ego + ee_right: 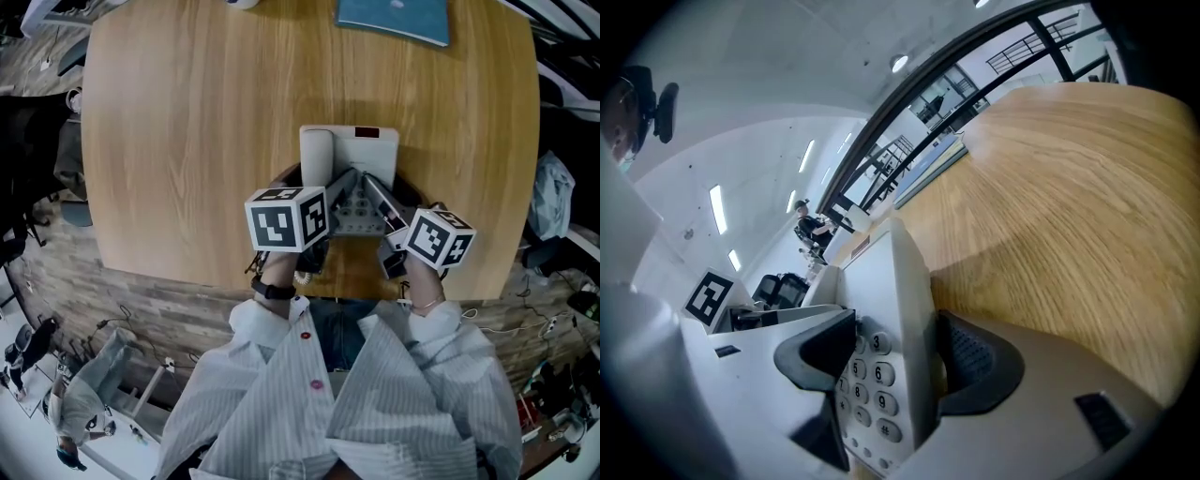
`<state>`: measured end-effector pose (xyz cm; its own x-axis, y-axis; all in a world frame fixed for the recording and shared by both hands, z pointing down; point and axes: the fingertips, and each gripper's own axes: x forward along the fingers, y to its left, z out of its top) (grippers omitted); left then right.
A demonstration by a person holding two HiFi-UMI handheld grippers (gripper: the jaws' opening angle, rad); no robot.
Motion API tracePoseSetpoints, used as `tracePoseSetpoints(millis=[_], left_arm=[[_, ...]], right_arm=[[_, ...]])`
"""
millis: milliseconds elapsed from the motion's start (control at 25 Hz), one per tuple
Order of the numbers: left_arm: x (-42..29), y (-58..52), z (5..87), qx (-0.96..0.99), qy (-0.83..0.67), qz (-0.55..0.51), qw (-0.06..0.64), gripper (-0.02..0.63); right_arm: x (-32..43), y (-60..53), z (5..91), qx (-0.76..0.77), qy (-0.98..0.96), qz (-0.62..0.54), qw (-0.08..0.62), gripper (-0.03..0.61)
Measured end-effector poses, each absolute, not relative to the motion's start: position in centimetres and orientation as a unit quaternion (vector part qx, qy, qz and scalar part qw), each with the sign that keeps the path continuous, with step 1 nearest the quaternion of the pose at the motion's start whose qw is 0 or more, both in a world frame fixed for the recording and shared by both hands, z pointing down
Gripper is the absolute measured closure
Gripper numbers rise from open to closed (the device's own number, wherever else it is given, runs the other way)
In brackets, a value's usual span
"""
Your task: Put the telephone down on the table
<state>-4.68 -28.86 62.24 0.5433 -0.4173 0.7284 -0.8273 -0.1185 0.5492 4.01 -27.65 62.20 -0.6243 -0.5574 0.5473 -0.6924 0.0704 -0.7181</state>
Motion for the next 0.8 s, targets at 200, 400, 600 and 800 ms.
tracePoseSetpoints(millis=[200,400,600,800], left_arm=[[-4.79,-28.94,62.22,0.724,-0.434,0.194,0.500,0.219],[-5.09,-28.84,62.35,0.728,-0.430,0.185,0.500,0.219],[-5.14,-28.88,62.17,0.731,-0.433,0.183,0.495,0.219],[-5.23,-28.81,62.04,0.731,-0.438,0.192,0.487,0.221]], right_arm=[[3.95,-27.72,62.25,0.420,-0.736,0.528,0.056,0.302],[3.86,-27.66,62.39,0.406,-0.740,0.533,0.056,0.302],[3.88,-27.71,62.24,0.407,-0.739,0.535,0.053,0.302],[3.89,-27.66,62.22,0.409,-0.736,0.537,0.055,0.302]])
